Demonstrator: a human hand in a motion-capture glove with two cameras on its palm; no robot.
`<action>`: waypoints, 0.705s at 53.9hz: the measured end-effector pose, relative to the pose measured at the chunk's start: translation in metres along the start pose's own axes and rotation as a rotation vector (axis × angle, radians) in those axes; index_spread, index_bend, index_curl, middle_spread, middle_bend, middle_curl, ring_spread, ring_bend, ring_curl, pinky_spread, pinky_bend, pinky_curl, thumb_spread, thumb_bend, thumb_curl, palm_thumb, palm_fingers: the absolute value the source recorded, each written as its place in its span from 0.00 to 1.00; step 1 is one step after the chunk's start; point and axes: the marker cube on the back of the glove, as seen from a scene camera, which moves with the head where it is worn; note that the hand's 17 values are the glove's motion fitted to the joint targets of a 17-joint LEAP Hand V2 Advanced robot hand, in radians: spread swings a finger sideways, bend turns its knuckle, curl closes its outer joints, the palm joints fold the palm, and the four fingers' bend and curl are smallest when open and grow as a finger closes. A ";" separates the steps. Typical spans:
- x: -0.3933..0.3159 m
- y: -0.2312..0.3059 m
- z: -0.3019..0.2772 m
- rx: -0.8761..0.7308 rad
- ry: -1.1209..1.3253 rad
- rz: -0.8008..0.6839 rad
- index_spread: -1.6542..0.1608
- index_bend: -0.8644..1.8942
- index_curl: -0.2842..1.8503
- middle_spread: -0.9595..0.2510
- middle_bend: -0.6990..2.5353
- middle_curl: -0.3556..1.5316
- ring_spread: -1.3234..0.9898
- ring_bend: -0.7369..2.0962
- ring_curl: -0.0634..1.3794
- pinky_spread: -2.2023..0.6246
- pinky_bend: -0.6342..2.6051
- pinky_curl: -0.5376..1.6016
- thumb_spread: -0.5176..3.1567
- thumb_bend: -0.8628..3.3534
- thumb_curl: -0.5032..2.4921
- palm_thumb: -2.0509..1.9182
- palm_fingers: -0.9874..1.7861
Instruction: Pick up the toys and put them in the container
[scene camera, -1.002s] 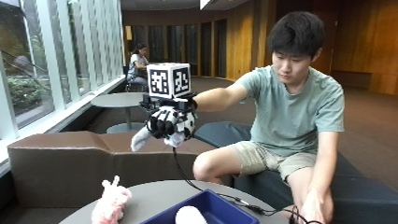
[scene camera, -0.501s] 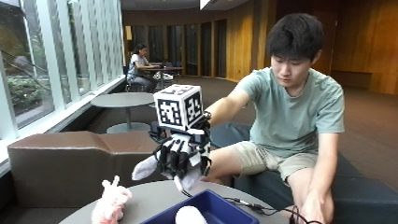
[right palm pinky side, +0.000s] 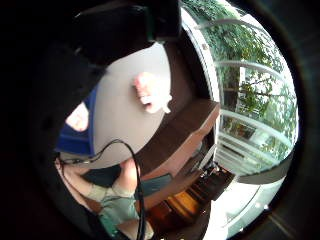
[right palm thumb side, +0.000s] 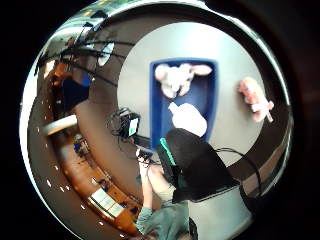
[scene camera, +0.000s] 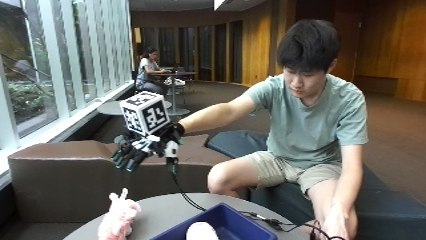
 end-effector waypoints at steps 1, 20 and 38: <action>0.010 -0.002 0.000 0.007 -0.006 0.011 0.76 0.35 0.38 0.69 0.26 0.46 0.56 0.31 0.42 0.80 0.52 0.43 0.46 0.20 0.36 0.51 0.26; 0.159 -0.070 0.106 0.042 -0.027 0.157 0.76 0.34 0.30 0.69 0.27 0.40 0.57 0.34 0.38 0.80 0.50 0.42 0.48 0.20 0.32 0.52 0.31; 0.188 -0.110 0.261 -0.130 -0.041 0.238 0.79 0.32 0.23 0.75 0.28 0.38 0.56 0.38 0.39 0.79 0.52 0.42 0.46 0.20 0.30 0.52 0.31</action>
